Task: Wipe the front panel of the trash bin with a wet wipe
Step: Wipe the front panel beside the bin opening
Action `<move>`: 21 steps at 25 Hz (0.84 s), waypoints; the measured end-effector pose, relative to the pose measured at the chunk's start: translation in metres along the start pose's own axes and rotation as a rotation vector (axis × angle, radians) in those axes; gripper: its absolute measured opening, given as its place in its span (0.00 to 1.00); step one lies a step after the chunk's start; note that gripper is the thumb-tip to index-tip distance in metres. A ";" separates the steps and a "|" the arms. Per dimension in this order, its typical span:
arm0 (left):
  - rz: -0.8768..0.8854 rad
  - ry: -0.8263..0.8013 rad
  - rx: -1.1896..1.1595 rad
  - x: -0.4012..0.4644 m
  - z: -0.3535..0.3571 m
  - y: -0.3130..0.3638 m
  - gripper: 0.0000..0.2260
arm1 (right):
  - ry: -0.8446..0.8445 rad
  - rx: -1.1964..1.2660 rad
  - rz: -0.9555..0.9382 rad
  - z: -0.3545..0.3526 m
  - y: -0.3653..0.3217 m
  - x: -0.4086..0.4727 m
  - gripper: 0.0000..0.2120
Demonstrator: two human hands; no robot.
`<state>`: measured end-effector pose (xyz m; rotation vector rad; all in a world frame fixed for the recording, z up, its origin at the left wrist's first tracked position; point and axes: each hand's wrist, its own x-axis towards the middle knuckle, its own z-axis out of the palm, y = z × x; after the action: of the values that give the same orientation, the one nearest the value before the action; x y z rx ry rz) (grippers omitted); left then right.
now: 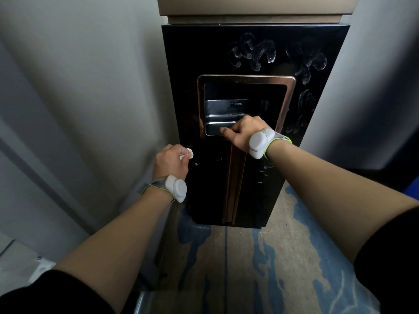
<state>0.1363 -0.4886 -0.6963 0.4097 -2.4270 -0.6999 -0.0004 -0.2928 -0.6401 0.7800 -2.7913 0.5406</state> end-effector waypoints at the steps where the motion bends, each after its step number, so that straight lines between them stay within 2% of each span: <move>1: -0.005 -0.001 0.010 0.001 -0.001 -0.002 0.03 | -0.002 -0.004 0.004 0.000 0.000 0.000 0.32; 7: -0.021 0.007 0.042 0.003 -0.008 -0.011 0.03 | 0.014 -0.015 -0.003 -0.001 0.001 -0.001 0.30; 12: 0.078 0.035 -0.027 -0.006 -0.004 0.005 0.02 | 0.017 -0.022 -0.004 -0.001 -0.001 -0.001 0.29; 21: 0.209 -0.034 -0.103 -0.018 0.029 0.036 0.01 | 0.025 -0.004 0.005 0.001 -0.001 0.000 0.33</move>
<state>0.1284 -0.4402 -0.7041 0.1021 -2.4090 -0.7398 -0.0003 -0.2943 -0.6407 0.7601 -2.7715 0.5422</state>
